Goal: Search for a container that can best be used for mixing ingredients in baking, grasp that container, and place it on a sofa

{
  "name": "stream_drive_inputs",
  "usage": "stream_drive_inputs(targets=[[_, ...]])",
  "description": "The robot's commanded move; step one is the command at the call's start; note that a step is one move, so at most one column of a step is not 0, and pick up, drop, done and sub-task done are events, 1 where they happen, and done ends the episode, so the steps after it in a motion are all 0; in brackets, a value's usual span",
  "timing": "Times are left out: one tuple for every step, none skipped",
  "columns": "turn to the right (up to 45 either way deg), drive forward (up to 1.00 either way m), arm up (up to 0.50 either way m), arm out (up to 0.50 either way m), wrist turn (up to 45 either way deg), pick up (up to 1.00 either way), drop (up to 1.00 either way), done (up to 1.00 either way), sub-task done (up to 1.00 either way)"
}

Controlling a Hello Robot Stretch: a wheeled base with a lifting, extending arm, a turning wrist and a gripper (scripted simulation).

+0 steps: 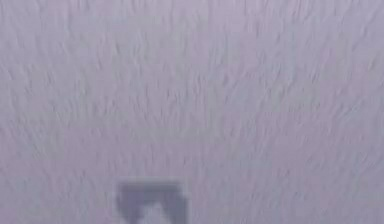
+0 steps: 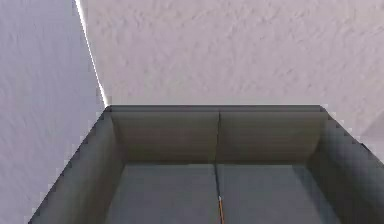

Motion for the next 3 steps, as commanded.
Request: stream_drive_inputs(targets=[[-45.0,0.00,0.00,0.00,0.0,0.00,0.00,0.00,0.00],[-45.0,0.00,0.00,0.00,0.0,0.00,0.00,0.00,0.00],[-6.0,0.00,0.00,0.00,0.0,0.00,0.00,0.00,0.00]])
